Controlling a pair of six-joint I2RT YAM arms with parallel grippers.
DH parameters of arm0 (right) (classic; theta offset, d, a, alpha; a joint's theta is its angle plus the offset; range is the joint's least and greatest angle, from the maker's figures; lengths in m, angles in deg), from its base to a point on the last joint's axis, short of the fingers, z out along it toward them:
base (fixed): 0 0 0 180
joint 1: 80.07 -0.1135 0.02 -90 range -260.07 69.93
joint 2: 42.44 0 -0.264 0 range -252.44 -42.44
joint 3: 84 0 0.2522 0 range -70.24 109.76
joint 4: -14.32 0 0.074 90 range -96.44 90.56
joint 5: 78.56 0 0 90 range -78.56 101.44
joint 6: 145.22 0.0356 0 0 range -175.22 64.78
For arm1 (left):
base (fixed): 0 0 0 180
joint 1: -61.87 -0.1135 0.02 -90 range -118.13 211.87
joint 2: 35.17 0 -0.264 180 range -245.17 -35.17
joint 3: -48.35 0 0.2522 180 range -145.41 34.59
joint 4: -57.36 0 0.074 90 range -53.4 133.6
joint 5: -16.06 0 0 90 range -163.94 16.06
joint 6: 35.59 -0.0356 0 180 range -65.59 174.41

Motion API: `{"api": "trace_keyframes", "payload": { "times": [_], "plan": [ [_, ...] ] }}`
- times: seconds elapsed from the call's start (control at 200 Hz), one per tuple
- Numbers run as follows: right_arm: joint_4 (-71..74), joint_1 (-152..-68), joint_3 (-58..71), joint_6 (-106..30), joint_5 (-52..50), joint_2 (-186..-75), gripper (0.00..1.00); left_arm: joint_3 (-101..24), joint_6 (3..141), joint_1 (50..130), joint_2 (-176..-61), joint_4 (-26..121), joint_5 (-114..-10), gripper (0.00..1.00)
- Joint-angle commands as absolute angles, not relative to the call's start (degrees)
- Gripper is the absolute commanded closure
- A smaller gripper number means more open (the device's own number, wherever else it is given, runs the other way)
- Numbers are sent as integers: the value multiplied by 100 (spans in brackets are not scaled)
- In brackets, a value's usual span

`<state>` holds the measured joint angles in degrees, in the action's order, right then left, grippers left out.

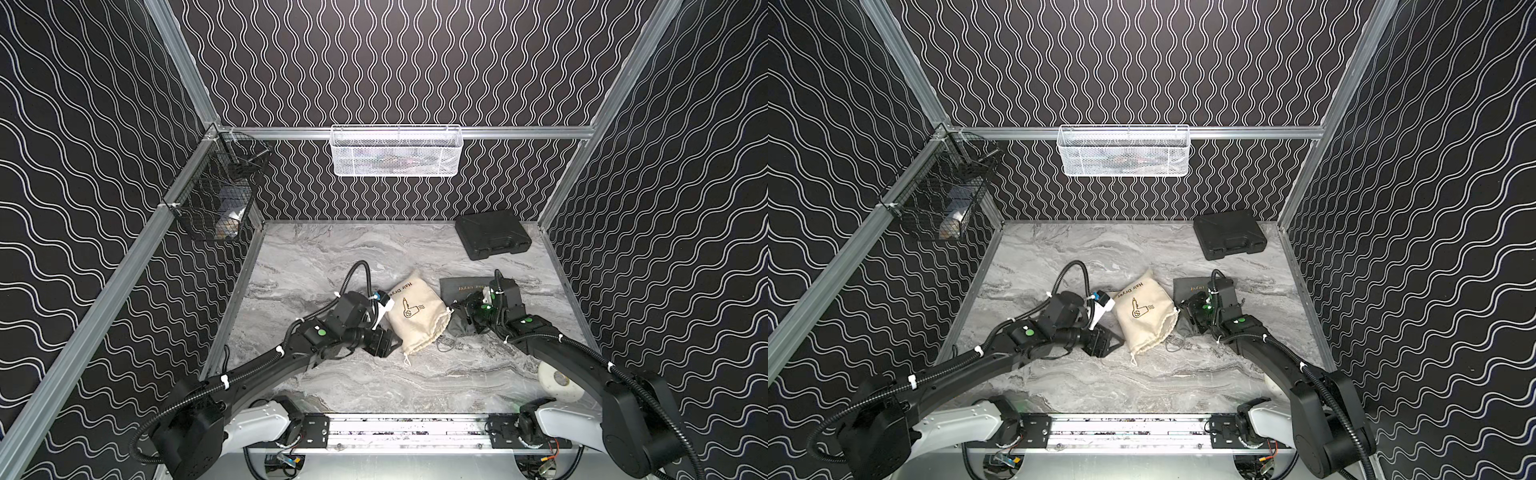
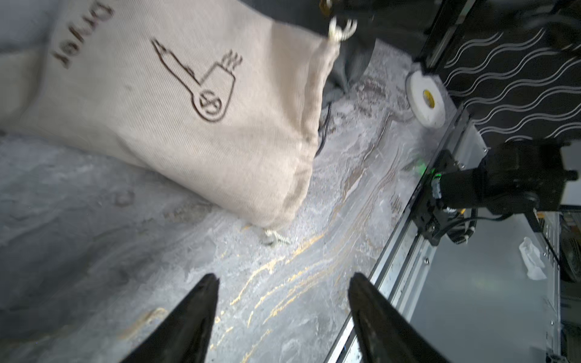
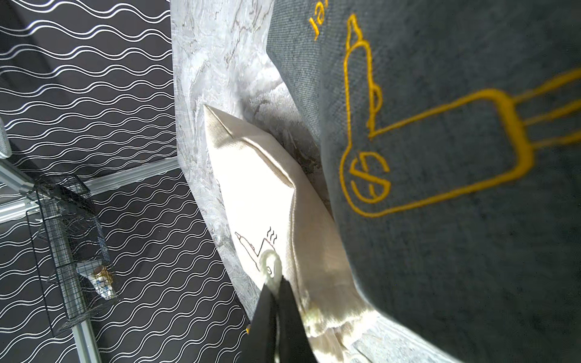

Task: Pack away hair dryers
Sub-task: Pull the drawstrings on both sides of the drawstring bag.

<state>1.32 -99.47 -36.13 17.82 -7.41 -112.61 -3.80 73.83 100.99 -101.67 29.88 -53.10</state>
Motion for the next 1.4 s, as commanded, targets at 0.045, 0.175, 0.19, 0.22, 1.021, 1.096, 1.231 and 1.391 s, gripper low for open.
{"api": "trace_keyframes", "payload": {
  "times": [0.045, 0.175, 0.19, 0.22, 1.021, 1.096, 1.231, 1.391],
  "plan": [
    [150, -9942, -3514, 1836, -746, -11232, 100, -258, 7691, 10551, -10418, 3245, -5549, 37],
    [96, -9936, -3469, 1817, -719, -11175, 100, -335, 7805, 10867, -10846, 3353, -5905, 37],
    [88, -9940, -3465, 1817, -719, -11171, 100, -355, 7805, 10910, -10878, 3344, -5985, 37],
    [70, -9936, -3449, 1810, -730, -11161, 100, -371, 7805, 10964, -10991, 3337, -6053, 37],
    [-40, -9938, -3385, 1782, -719, -11028, 100, -567, 8121, 11441, -12578, 4394, -6630, 56],
    [-23, -9938, -3396, 1790, -728, -11021, 100, -550, 8160, 11443, -12670, 4462, -6660, 60],
    [-32, -9940, -3395, 1780, -730, -11021, 100, -488, 8218, 11443, -12734, 4659, -6679, 68],
    [-43, -9923, -3420, 1782, -704, -10986, 100, -481, 8139, 11443, -12657, 4602, -6728, 88]
  ]
}}
